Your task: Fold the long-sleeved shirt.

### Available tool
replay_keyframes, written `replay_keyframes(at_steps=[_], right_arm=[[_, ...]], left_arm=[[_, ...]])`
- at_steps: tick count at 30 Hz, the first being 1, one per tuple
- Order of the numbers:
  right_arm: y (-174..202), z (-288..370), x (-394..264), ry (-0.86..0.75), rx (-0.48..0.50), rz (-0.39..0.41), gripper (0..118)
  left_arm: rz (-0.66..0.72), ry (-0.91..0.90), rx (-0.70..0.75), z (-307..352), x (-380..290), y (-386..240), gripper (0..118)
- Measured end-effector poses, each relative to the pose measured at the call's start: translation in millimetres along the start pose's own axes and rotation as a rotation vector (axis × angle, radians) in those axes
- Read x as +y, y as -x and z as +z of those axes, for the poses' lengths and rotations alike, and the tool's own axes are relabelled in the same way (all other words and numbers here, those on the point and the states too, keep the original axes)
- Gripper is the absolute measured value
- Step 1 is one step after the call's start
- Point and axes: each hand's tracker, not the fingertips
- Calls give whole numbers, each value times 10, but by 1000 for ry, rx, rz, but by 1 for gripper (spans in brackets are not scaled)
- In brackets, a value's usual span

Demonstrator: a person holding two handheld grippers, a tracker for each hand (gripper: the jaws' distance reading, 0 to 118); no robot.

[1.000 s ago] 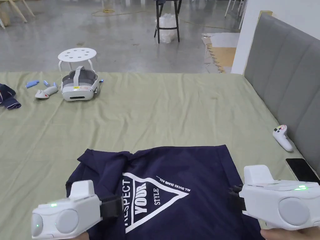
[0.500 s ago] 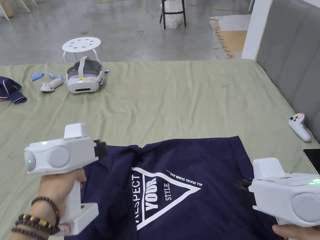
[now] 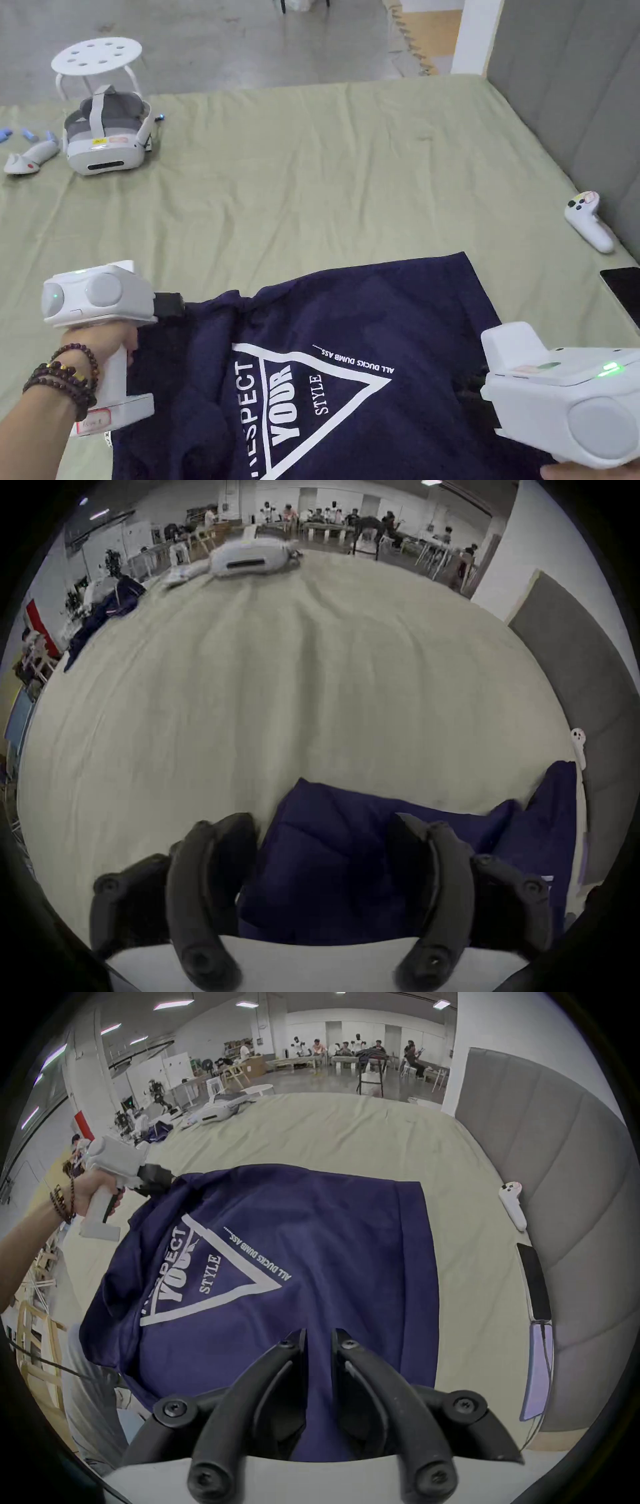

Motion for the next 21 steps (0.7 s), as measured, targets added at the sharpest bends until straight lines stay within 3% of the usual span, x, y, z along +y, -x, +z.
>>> replay_keyframes(at_steps=[2,3,4,5,6,8,9,12,15,18,20,21], right_arm=[[-95,-49,140,-4,9,-13,13],[-152,-62,241,-10,9,-21,13],[-210,-78,362,-25,-4,-33,18],[-286,-105,533,-48,-20,-40,32],[-365,-141,687,-72,-24,-50,54],[-538,-240,1075,-78,-46,-78,66],[-640,-340,1251,-75,-53,-95,66],[-953,-788,1725,13,-90,-145,89],[-1195,-1286,1954,152,-105,-212,89],[-1268,-1682,1975,266,-123,-207,88],[-1255,-1819,1934,283,-117,-211,79],[-1247,-1854,1929,282,-107,-215,69]], left_arm=[[-26,-38,-22,137,-5,-74,38],[-27,-64,30,224,-25,-109,13],[-46,-81,-18,293,-52,-98,13],[-4,-93,-101,400,-37,-91,13],[8,-104,-88,468,-47,-91,13],[-26,-126,-75,588,-63,-80,13],[-29,-136,-67,597,-61,-98,13],[-19,-157,-93,698,-99,-76,13],[-14,-176,-100,750,-139,-102,13],[-6,-179,-104,727,-151,-95,13],[2,-177,-109,723,-147,-85,13],[2,-177,-109,712,-141,-77,13]])
